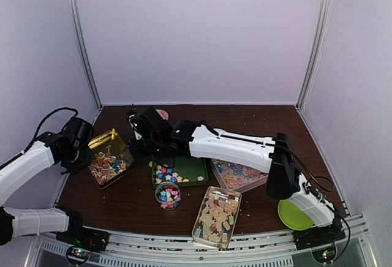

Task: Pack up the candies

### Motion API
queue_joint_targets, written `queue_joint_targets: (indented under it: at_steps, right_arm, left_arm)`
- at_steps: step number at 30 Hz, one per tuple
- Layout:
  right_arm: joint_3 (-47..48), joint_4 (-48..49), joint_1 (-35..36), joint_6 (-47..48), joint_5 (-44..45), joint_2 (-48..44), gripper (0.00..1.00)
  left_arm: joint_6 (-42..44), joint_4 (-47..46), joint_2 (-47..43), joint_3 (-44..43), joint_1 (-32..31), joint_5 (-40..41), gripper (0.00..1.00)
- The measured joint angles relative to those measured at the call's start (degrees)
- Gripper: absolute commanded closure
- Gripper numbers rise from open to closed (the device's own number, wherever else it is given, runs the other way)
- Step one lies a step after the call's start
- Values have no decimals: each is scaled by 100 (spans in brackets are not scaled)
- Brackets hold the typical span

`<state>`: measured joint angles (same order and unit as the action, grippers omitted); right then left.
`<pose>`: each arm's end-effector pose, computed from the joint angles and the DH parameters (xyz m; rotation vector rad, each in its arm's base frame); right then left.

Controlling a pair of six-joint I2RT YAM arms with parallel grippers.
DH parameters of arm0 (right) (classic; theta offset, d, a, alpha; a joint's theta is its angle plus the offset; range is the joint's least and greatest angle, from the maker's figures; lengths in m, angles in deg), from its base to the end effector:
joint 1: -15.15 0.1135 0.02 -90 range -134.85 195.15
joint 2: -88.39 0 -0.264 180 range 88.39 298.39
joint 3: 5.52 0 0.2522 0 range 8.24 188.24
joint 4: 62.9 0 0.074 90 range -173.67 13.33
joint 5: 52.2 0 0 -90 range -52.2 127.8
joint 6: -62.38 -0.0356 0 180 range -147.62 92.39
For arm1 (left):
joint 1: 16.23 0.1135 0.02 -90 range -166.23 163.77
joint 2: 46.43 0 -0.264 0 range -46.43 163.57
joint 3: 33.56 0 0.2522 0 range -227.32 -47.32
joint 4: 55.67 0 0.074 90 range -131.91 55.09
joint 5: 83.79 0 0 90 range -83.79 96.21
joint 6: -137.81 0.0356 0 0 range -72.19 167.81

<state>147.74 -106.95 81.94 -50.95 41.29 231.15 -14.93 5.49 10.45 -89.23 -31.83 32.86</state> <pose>0.2264 0.5225 0.2587 -0.8088 2.1300 0.8165 0.1747 -0.0322 0.2355 -1.1249 2.2169 0.0703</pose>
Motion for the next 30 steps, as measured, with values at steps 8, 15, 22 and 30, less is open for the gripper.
queue_joint_targets:
  at_steps: [8, 15, 22, 30]
  right_arm:
    - [7, -164, -66, -682, -638, 103, 100]
    - [4, -96, -138, -1432, -1283, 170, 100]
    - [-151, 251, -146, -2188, -1884, 258, 100]
    - [-317, 960, -151, -3032, -2555, 422, 100]
  left_arm:
    - [2, 201, 0, 2, -22, -2, 100]
    - [2, 240, -2, 24, -22, -17, 100]
    - [2, 254, -4, 153, -22, -72, 100]
    - [4, 223, -35, 186, -28, -221, 100]
